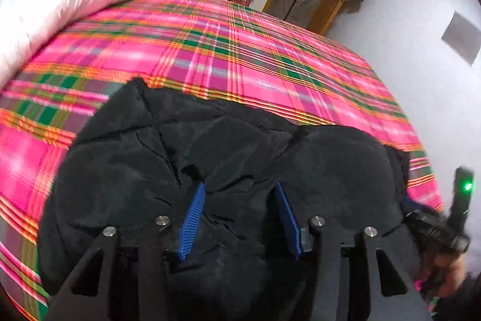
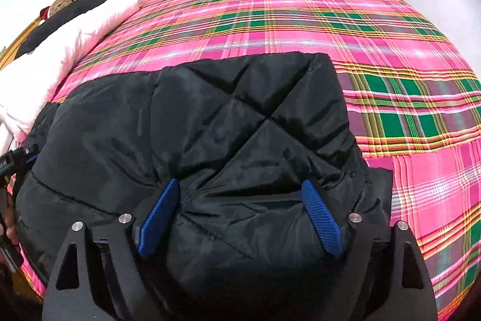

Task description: Fold large clothes

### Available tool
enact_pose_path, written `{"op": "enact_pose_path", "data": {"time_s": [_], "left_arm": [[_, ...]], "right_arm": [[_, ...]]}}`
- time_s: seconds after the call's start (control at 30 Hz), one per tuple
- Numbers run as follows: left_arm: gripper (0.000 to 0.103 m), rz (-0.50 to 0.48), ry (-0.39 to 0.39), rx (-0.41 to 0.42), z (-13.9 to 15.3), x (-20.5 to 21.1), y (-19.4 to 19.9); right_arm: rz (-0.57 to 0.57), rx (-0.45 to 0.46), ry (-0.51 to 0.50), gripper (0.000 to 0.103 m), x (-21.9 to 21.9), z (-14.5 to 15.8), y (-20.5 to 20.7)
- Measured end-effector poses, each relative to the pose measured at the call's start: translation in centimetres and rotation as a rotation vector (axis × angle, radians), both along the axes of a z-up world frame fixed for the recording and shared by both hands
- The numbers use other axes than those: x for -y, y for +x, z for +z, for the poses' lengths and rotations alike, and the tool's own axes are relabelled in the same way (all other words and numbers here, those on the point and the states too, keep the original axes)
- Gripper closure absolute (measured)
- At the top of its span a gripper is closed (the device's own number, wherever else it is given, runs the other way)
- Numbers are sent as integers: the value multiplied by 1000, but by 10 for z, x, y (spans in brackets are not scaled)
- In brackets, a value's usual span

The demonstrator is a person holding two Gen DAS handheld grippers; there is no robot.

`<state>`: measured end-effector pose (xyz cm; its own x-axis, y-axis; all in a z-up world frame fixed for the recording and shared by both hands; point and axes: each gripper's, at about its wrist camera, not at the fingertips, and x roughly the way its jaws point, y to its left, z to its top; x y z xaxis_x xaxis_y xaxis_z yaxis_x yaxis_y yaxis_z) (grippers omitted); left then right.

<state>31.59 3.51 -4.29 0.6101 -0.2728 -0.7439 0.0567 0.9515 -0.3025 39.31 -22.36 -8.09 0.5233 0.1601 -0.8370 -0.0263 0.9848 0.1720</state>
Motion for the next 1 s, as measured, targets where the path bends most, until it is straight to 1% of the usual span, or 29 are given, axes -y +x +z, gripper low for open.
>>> {"op": "enact_pose_path", "data": {"time_s": [0.07,0.17,0.23,0.33,0.4,0.5,0.53,0.63,0.7,0.83,1.0], "left_arm": [[53,0,38,23,-1,1,5],[55,31,25,22,1,-4,8],[55,40,27,29,7,-6,7],[55,50,59,49,8,-9,8],[55,49,58,43,2,-11,11],[55,46,101,61,-2,-10,21],[55,49,100,65,-4,-12,25],[55,64,56,59,-12,-20,33],[55,64,36,63,-18,-23,36],[55,69,47,58,-31,-21,45],[55,76,71,58,-41,-18,50]], "right_arm": [[-12,-5,0,19,-2,1,4],[-39,-9,-5,19,-2,11,2],[-48,17,-14,19,-3,22,-5],[-46,59,-20,19,-7,30,-11],[-44,55,-31,19,-8,26,-4],[-58,50,-43,19,-1,16,10],[-75,45,-52,19,4,11,15],[-131,7,-38,19,21,-8,26],[-157,4,8,19,28,-19,30],[-158,30,-12,19,24,-25,30],[-160,27,-5,19,25,-31,33]]}}
